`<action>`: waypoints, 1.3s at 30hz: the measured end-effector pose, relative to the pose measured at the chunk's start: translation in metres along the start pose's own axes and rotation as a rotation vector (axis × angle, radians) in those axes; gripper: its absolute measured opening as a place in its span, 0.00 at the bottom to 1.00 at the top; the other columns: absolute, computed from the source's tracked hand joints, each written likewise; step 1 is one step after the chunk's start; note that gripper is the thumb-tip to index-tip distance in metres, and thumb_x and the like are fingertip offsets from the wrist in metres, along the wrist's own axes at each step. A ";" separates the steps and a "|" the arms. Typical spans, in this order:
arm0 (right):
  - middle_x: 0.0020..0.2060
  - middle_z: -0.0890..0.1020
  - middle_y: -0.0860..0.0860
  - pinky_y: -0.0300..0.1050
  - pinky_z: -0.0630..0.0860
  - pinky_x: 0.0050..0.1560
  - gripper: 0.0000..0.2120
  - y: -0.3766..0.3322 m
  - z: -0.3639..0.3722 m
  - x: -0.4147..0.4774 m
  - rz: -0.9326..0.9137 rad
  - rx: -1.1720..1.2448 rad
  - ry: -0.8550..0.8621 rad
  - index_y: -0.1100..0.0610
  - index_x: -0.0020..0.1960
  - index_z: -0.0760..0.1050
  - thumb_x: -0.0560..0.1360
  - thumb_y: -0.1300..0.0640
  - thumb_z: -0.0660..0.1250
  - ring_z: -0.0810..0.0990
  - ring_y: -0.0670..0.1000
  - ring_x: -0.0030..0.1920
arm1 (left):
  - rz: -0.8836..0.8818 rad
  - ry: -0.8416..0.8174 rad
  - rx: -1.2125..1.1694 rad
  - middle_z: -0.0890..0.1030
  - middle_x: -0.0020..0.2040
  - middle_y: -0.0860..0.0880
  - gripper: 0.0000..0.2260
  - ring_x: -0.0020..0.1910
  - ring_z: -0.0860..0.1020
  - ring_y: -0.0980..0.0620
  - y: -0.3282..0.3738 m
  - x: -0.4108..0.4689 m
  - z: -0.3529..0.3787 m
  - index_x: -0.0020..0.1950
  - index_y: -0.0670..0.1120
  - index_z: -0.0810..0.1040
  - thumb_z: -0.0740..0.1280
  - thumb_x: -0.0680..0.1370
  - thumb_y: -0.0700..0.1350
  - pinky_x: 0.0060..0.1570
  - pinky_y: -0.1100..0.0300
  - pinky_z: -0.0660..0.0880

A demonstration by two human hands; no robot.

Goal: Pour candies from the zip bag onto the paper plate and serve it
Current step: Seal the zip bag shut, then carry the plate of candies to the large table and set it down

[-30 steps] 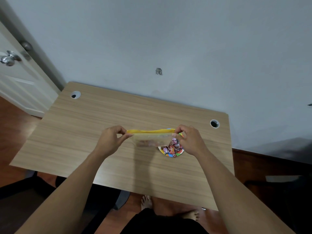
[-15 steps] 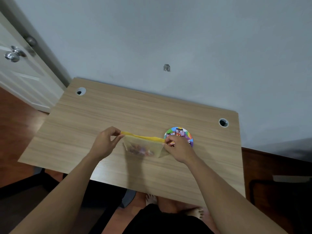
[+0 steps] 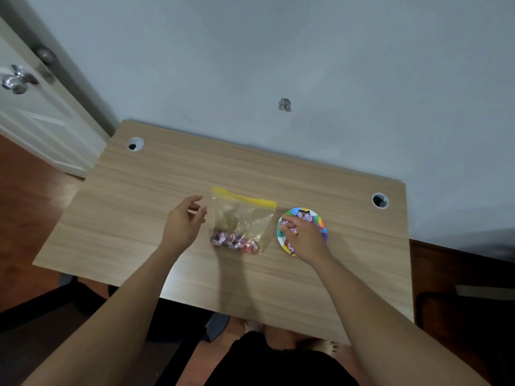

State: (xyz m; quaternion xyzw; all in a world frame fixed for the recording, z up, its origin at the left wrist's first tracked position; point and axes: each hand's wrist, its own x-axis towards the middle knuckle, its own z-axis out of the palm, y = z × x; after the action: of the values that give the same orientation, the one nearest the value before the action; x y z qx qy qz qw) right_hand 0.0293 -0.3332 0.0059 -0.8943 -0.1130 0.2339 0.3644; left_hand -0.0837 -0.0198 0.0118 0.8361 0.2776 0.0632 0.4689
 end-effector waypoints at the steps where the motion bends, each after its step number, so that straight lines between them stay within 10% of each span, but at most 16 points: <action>1: 0.59 0.89 0.49 0.42 0.75 0.64 0.17 0.004 -0.003 0.001 0.020 0.010 0.011 0.54 0.71 0.82 0.84 0.52 0.69 0.85 0.49 0.61 | -0.014 -0.017 -0.002 0.85 0.50 0.48 0.13 0.40 0.88 0.52 0.003 0.001 0.004 0.69 0.49 0.80 0.70 0.83 0.46 0.45 0.58 0.82; 10: 0.54 0.90 0.56 0.43 0.75 0.54 0.10 0.074 -0.036 0.001 0.222 0.027 0.204 0.58 0.59 0.86 0.83 0.56 0.71 0.88 0.57 0.55 | -0.122 -0.259 -0.128 0.88 0.51 0.45 0.09 0.39 0.88 0.54 0.019 0.007 0.070 0.62 0.45 0.84 0.69 0.84 0.45 0.44 0.53 0.84; 16: 0.59 0.87 0.60 0.50 0.75 0.63 0.12 0.126 -0.039 0.001 0.427 0.013 0.293 0.62 0.62 0.84 0.83 0.58 0.69 0.84 0.61 0.62 | -0.348 -0.346 -0.268 0.85 0.55 0.38 0.08 0.44 0.83 0.43 0.023 0.004 0.140 0.62 0.38 0.82 0.68 0.84 0.38 0.41 0.53 0.83; 21: 0.62 0.87 0.58 0.49 0.76 0.66 0.15 0.159 -0.031 0.004 0.580 0.085 0.220 0.59 0.65 0.84 0.82 0.54 0.68 0.84 0.60 0.64 | -0.450 -0.346 -0.263 0.79 0.47 0.38 0.07 0.31 0.78 0.52 0.018 0.000 0.186 0.61 0.39 0.79 0.67 0.84 0.34 0.28 0.61 0.77; 26: 0.50 0.90 0.54 0.62 0.87 0.57 0.11 0.187 -0.013 0.009 0.562 0.373 0.186 0.52 0.59 0.82 0.80 0.50 0.71 0.90 0.56 0.46 | -0.436 -0.350 -0.254 0.81 0.47 0.43 0.09 0.33 0.83 0.54 0.010 0.002 0.222 0.59 0.39 0.79 0.64 0.83 0.29 0.32 0.67 0.80; 39: 0.44 0.89 0.58 0.54 0.88 0.48 0.03 0.195 0.001 0.021 0.501 0.498 0.256 0.58 0.55 0.82 0.83 0.62 0.71 0.88 0.45 0.34 | -0.484 -0.335 -0.143 0.82 0.48 0.45 0.07 0.38 0.81 0.46 0.015 0.007 0.254 0.61 0.37 0.78 0.65 0.83 0.32 0.44 0.47 0.84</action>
State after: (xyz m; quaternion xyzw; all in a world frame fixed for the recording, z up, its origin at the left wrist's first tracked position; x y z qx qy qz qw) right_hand 0.0533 -0.4636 -0.1392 -0.8001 0.2159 0.2225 0.5135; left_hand 0.0212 -0.2122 -0.1170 0.7092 0.3825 -0.1698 0.5673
